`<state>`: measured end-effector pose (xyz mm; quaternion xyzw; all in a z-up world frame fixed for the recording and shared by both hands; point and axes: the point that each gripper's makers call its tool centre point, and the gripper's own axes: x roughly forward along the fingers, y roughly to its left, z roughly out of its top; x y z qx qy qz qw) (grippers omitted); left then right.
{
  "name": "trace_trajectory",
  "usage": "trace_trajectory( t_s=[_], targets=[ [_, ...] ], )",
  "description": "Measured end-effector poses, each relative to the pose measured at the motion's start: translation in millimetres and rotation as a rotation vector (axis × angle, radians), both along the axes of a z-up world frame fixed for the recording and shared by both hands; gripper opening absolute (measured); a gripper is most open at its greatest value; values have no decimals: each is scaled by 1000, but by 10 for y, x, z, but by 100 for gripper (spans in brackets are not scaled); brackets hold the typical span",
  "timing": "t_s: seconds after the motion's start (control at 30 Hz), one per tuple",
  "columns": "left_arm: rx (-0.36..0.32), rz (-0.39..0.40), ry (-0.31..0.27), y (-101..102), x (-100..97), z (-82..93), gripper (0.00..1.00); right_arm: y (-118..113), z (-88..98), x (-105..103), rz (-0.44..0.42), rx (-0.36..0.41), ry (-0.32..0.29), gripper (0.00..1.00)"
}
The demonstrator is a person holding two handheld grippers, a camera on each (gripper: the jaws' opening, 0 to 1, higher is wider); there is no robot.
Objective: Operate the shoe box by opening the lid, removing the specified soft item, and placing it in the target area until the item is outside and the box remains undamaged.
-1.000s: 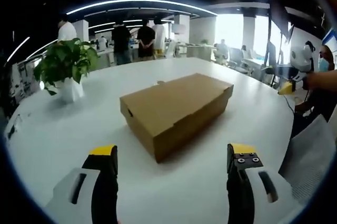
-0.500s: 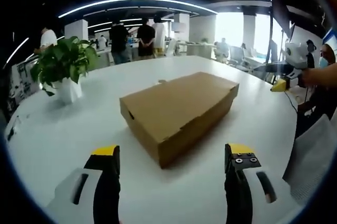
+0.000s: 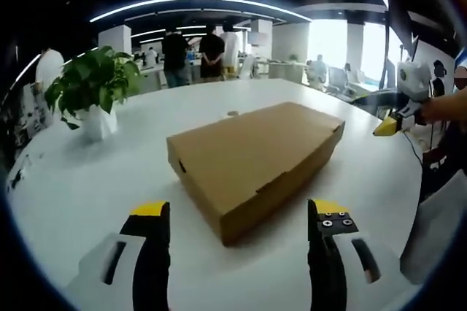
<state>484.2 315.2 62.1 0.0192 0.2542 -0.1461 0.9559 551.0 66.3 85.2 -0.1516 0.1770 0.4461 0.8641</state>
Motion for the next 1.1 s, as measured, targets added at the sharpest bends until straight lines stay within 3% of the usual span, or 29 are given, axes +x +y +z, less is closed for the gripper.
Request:
trace_trajectory(
  t_s=[0.4, 0.7, 1.1],
  targets=[
    [1, 30, 17, -68, 123, -80, 77, 246, -208, 117, 51, -20, 43, 61],
    [7, 46, 6, -80, 209, -139, 76, 285, -334, 250, 28, -20, 83, 58],
    [3, 63, 12, -125, 333, -223, 75, 375, -443, 328, 62, -32, 122, 56]
  ],
)
